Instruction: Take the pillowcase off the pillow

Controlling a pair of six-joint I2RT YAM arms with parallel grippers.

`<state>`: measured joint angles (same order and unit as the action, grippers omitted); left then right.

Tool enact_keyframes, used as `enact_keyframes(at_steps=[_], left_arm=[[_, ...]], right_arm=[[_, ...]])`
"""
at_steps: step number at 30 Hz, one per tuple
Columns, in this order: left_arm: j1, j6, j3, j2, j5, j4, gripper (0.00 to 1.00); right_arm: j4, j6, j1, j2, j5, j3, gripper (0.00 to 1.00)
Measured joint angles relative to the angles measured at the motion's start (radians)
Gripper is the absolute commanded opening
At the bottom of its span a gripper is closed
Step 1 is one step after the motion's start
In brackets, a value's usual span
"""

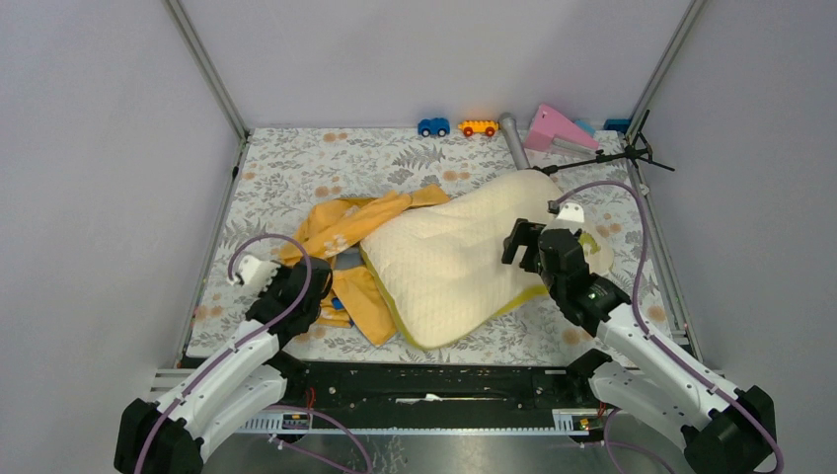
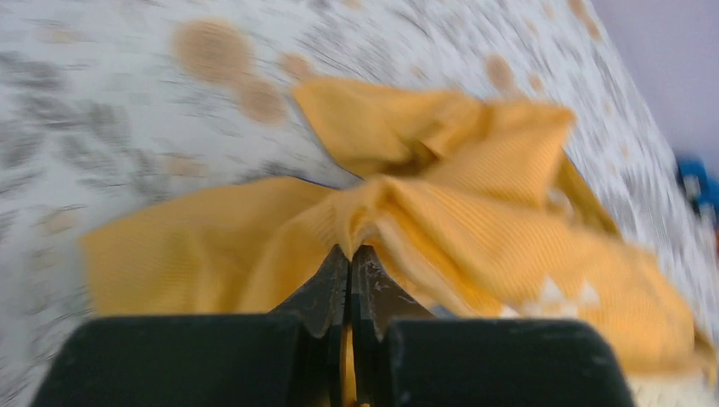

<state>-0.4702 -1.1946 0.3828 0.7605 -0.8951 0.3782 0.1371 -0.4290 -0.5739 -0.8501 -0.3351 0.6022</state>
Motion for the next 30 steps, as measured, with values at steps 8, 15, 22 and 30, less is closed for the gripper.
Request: enact_keyframes(at_steps=[8, 15, 22, 30], left_arm=[[0.0, 0.505, -0.056, 0.064, 0.484, -0.438, 0.0], [0.0, 0.616, -0.077, 0.065, 0.634, -0.542, 0.0], [0.0, 0.628, -0.077, 0.066, 0.637, -0.552, 0.0], [-0.001, 0.607, -0.076, 0.066, 0.567, -0.525, 0.06]], right_arm=[[-0.008, 0.072, -0.056, -0.194, 0.329, 0.227, 1.0], [-0.008, 0.139, -0.351, -0.473, 0.294, 0.375, 1.0], [0.071, 0.19, -0.472, -0.734, 0.253, 0.446, 0.99], [0.123, 0.179, -0.488, -0.843, 0.067, 0.505, 0.0]])
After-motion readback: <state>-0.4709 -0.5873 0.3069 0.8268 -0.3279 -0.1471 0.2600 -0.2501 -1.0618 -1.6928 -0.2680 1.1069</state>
